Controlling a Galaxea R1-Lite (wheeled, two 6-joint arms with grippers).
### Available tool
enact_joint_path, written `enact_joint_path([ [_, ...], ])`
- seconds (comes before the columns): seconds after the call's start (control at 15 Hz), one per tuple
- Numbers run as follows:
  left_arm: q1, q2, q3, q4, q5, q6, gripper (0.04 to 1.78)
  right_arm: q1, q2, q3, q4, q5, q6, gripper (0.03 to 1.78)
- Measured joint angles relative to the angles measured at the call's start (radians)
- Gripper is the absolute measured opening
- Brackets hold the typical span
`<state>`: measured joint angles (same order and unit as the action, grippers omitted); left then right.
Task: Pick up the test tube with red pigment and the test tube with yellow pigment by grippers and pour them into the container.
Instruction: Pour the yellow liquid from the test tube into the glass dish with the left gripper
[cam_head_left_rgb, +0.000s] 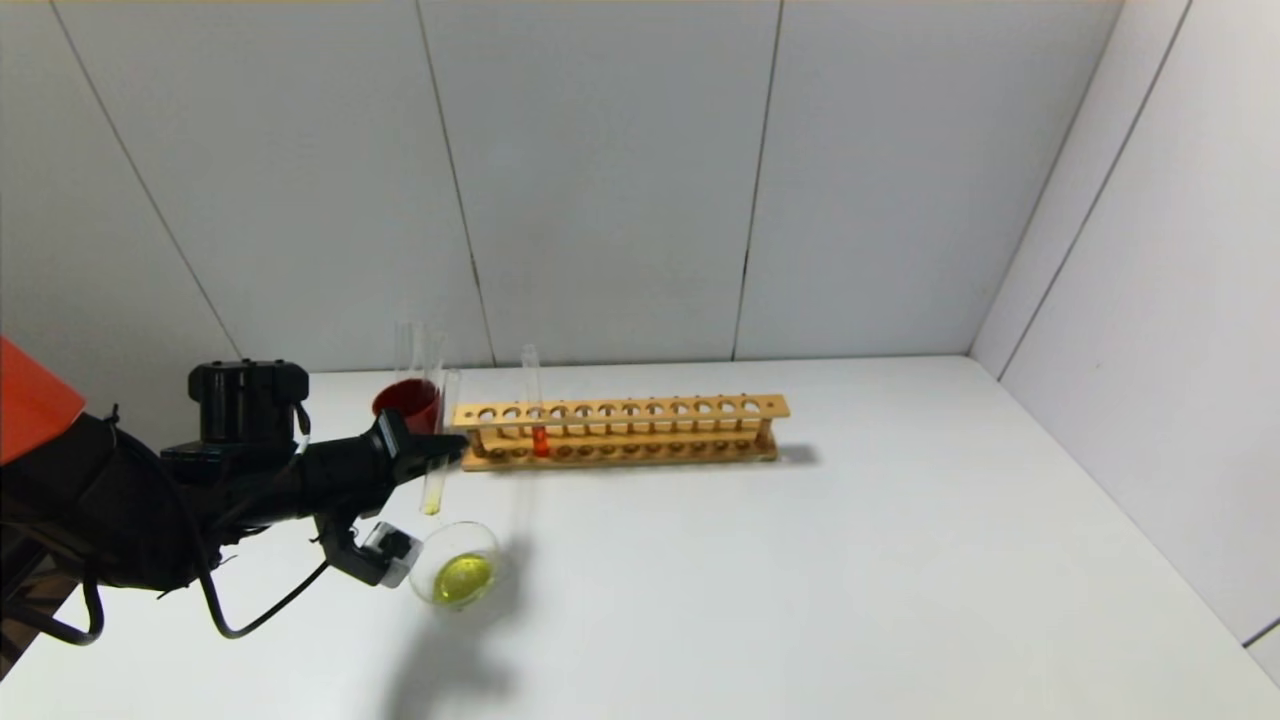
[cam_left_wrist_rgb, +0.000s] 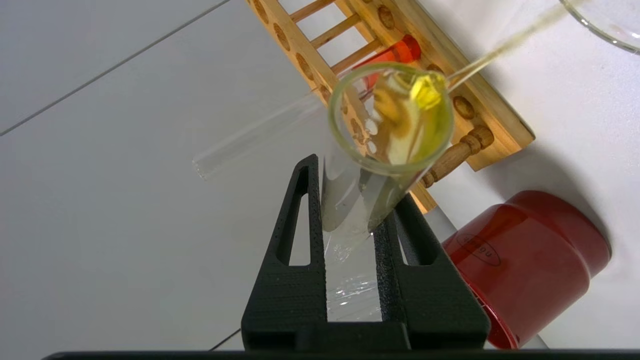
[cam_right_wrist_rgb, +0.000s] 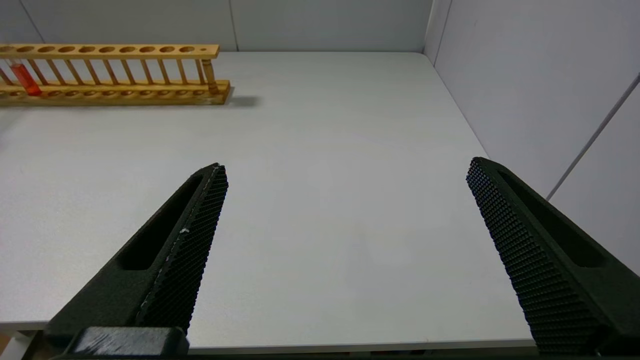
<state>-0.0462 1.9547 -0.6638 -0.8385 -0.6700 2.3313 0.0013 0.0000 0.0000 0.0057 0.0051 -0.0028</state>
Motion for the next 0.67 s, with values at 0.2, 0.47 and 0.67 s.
enact_joint_path([
  [0.2,-0.011,0.000,0.000,0.000,0.003,0.001,0.32,0.000,0.000,0.000,0.000,0.000,0.000,1.75],
  [0.47,-0.014,-0.005,0.000,0.000,0.003,0.021,0.32,0.000,0.000,0.000,0.000,0.000,0.000,1.75],
  [0.67,-0.014,-0.010,0.000,0.000,0.003,0.029,0.32,0.000,0.000,0.000,0.000,0.000,0.000,1.75],
])
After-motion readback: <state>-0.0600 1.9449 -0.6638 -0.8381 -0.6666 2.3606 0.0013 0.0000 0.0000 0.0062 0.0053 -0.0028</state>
